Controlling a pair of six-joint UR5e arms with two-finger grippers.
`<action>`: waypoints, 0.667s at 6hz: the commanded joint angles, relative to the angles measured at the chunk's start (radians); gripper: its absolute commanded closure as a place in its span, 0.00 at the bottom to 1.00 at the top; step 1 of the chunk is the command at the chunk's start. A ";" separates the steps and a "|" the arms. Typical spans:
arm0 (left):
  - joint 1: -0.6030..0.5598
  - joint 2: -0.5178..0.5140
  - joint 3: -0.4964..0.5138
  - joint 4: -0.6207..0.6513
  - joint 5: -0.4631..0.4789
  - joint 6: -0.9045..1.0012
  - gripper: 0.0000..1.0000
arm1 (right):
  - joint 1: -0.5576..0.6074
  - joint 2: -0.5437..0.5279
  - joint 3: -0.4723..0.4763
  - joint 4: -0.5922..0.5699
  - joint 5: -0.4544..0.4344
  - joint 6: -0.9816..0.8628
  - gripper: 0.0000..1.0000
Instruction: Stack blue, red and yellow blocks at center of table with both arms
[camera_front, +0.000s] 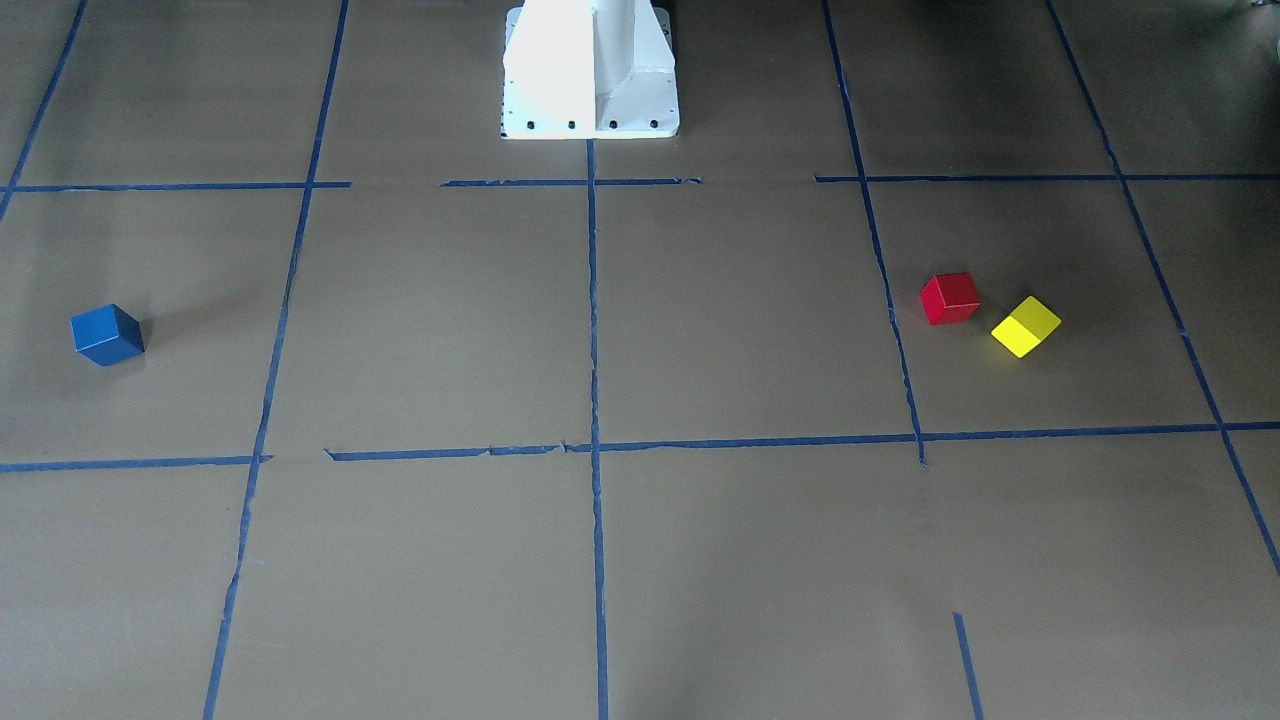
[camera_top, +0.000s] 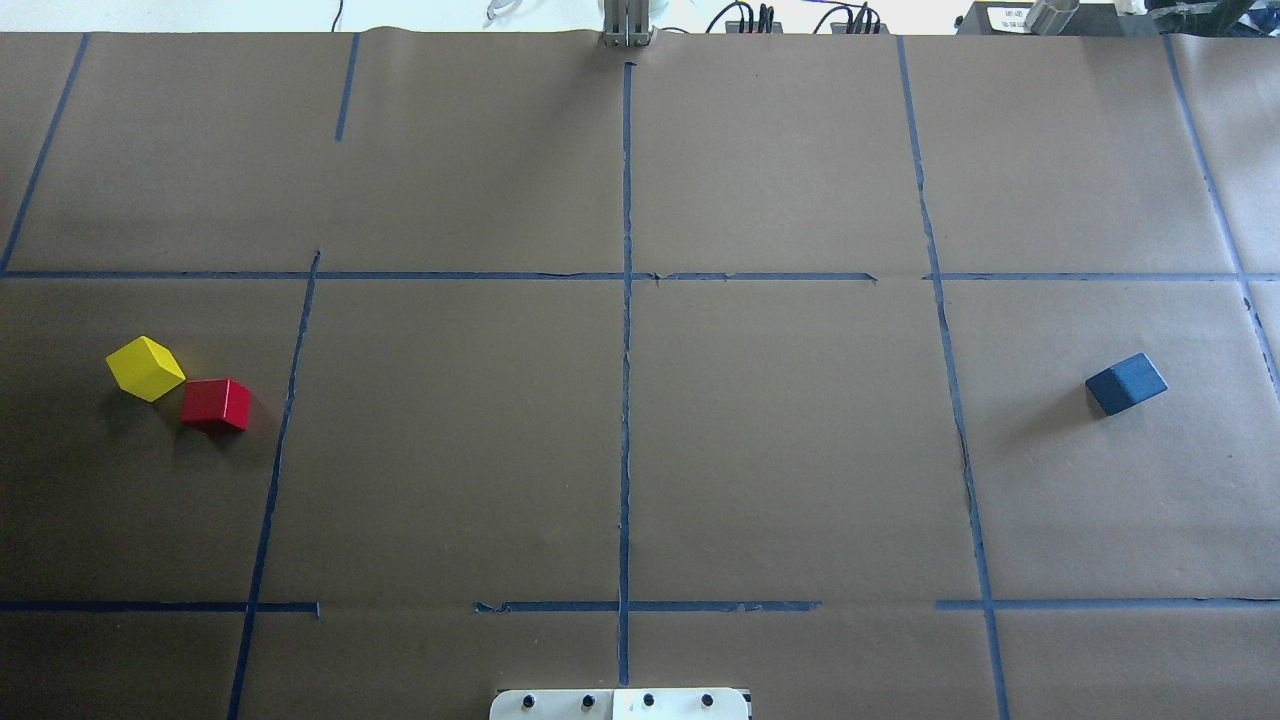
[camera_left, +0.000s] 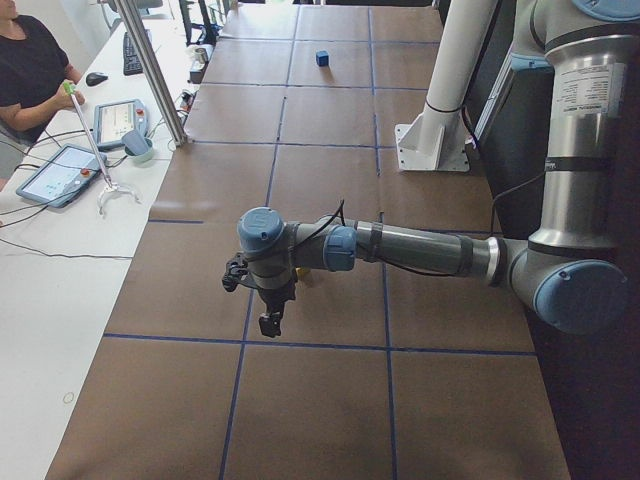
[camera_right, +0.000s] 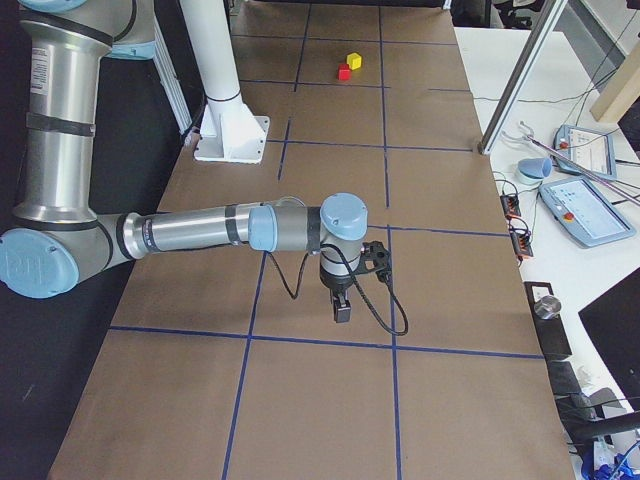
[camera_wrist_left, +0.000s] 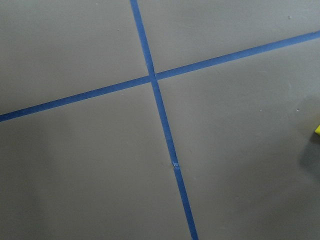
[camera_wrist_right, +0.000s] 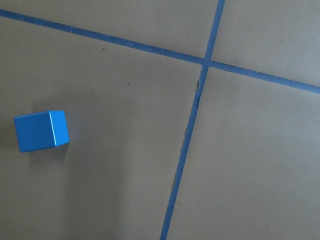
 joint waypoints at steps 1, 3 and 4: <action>-0.001 0.001 -0.012 0.001 -0.005 -0.002 0.00 | -0.012 0.001 -0.002 0.004 0.022 -0.001 0.00; -0.002 0.002 -0.033 -0.004 -0.005 0.001 0.00 | -0.053 0.003 0.000 0.004 0.065 -0.001 0.00; -0.002 0.002 -0.035 -0.004 -0.005 0.001 0.00 | -0.098 0.003 0.001 0.009 0.094 0.002 0.00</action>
